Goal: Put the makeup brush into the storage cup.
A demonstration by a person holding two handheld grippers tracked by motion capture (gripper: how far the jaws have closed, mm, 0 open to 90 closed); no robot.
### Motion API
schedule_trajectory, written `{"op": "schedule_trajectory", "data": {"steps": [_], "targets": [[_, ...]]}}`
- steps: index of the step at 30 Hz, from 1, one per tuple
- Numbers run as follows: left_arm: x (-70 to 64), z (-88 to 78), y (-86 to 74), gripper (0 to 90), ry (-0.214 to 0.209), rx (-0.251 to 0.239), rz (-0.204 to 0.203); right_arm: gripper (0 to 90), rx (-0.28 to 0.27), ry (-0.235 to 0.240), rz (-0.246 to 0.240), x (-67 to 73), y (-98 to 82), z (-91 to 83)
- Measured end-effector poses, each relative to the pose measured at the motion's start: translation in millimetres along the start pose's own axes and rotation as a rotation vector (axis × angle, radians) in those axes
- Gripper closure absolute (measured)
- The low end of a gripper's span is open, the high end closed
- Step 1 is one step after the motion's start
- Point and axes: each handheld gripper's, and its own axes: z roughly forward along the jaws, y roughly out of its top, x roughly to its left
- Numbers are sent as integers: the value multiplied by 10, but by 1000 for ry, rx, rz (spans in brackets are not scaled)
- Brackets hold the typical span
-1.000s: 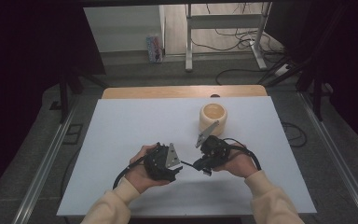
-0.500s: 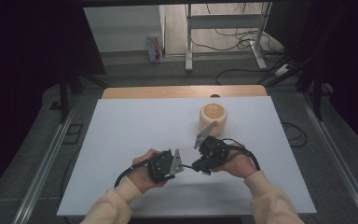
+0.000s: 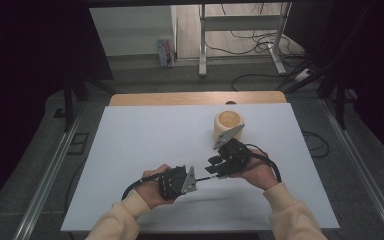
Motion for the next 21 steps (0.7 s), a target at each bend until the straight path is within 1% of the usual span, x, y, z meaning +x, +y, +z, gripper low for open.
{"op": "schedule_trajectory", "data": {"steps": [2, 3, 4, 5, 6, 7, 8, 9, 10, 11, 12, 13, 15, 16, 17, 18, 19, 20, 21], "targets": [[13, -10, -19, 851, -1, -10, -23, 537, -48, -37, 17, -10, -4, -60], [30, -18, -40, 851, -1, -18, -41, 473, -89, -65, 24, -21, -12, -109], [37, -26, -59, 851, 1, -27, -58, 450, -113, -73, 24, -28, -17, -123], [37, -26, -59, 851, 1, -27, -58, 428, -145, -83, 42, -34, -25, -153], [47, -36, -75, 851, 3, -33, -67, 411, -171, -87, 57, -44, -35, -173], [60, -56, -109, 851, 6, -42, -91, 395, -191, -89, 70, -60, -48, -191], [60, -56, -109, 851, 6, -42, -91, 385, -202, -89, 84, -70, -59, -201], [71, -76, -156, 851, 10, -59, -123, 374, -216, -89, 100, -89, -79, -212], [71, -76, -156, 851, 10, -59, -123, 366, -223, -93, 107, -100, -93, -218], [88, -97, -207, 851, 12, -71, -149, 360, -233, -93, 122, -111, -112, -226], [92, -108, -235, 851, 13, -76, -165, 356, -247, -92, 129, -128, -131, -230], [92, -108, -235, 851, 13, -76, -165, 352, -258, -90, 144, -140, -149, -237], [102, -143, -323, 851, 18, -91, -203, 342, -279, -89, 160, -159, -187, -248], [102, -143, -323, 851, 18, -91, -203, 342, -279, -89, 160, -159, -187, -248], [104, -150, -350, 851, 18, -98, -213, 329, -296, -93, 177, -164, -233, -254], [108, -164, -395, 851, 14, -104, -229, 322, -300, -98, 178, -163, -255, -252], [108, -164, -395, 851, 14, -104, -229, 322, -300, -98, 178, -163, -255, -252], [108, -174, -439, 851, 14, -110, -243, 304, -302, -102, 185, -158, -297, -242], [108, -174, -439, 851, 14, -110, -243, 297, -305, -100, 182, -154, -313, -237]]}}
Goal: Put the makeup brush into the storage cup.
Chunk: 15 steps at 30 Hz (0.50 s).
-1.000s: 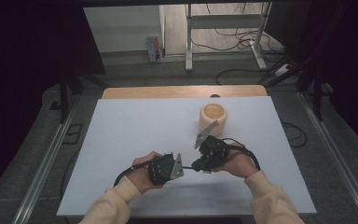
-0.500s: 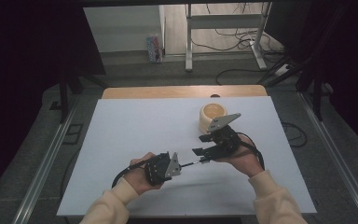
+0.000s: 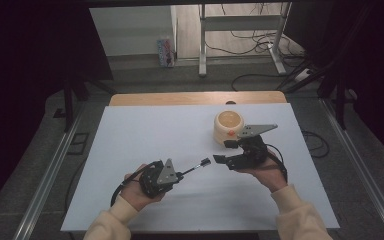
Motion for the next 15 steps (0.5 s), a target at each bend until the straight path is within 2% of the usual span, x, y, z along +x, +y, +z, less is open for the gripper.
{"op": "schedule_trajectory", "data": {"steps": [4, 7, 11, 15], "targets": [[31, -61, -75, 851, 5, -13, -36, 279, -23, 6, -3, 21, -78, -14], [53, -111, -137, 851, 11, -40, -72, 262, -41, -13, 14, 32, -178, -26], [65, -130, -165, 851, 13, -44, -91, 255, -47, -34, 26, 27, -249, -35], [86, -166, -178, 851, 20, -67, -114, 253, -68, -9, 54, 13, -328, -36]]}}
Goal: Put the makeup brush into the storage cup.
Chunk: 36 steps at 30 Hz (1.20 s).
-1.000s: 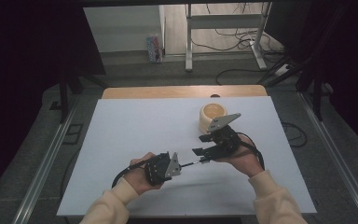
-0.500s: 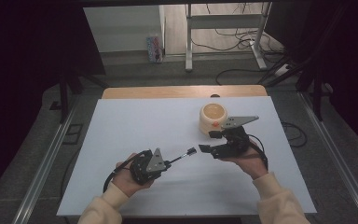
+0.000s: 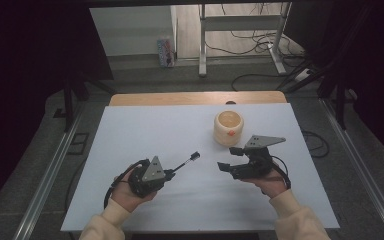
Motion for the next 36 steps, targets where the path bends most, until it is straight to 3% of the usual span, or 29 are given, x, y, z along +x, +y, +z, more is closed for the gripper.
{"op": "schedule_trajectory", "data": {"steps": [5, 14, 36], "targets": [[34, -26, 1, 851, 9, -25, -34, 253, -5, 10, 8, -3, -23, 31], [-16, -17, -20, 850, 48, -38, -59, 254, -43, 24, 18, 3, -33, 44], [-58, -86, -18, 850, 95, -99, -103, 256, -24, 54, -18, 171, -39, 195]]}}
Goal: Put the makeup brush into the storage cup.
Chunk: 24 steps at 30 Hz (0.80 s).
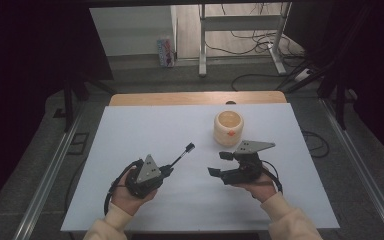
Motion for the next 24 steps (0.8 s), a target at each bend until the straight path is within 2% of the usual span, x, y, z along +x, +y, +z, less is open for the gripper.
{"op": "schedule_trajectory", "data": {"steps": [7, 24], "targets": [[-14, 19, 15, 851, -8, -20, -27, 267, -23, 19, 7, 52, 16, 39], [-65, 77, 46, 850, -16, -31, -30, 280, -48, 41, 0, 134, 53, 83]]}}
